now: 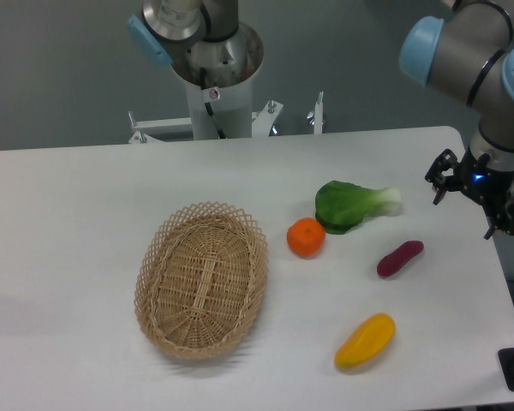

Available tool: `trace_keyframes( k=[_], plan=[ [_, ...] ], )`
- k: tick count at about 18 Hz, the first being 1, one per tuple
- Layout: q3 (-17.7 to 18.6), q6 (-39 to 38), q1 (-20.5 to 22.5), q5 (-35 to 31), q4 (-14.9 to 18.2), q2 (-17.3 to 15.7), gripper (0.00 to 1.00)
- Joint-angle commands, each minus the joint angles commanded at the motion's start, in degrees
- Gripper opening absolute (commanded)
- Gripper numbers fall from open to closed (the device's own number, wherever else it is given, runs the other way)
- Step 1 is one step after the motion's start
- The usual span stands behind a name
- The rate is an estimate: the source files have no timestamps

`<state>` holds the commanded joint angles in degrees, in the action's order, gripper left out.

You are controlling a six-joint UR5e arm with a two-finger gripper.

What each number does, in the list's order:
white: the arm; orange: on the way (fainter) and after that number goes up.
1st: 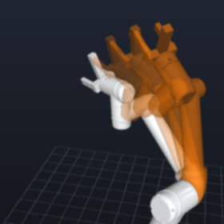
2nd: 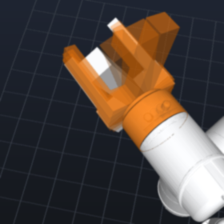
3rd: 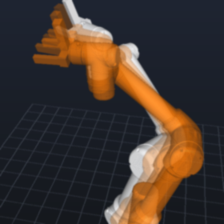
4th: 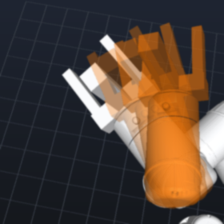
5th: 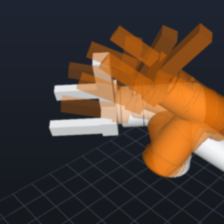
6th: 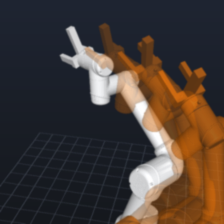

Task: Pick up the sweet potato from the table
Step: 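Move the open gripper over the purple sweet potato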

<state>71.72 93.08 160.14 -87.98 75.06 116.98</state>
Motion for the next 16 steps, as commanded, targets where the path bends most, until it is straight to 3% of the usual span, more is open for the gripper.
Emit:
trace_keyframes(
  k=[9, 16],
  plan=[
    [2.9, -0.88, -0.09, 0.17, -0.79, 0.26, 1.0],
    [9.84, -1.23, -0.26, -0.44, -10.0, 0.44, 1.0]
  ],
)
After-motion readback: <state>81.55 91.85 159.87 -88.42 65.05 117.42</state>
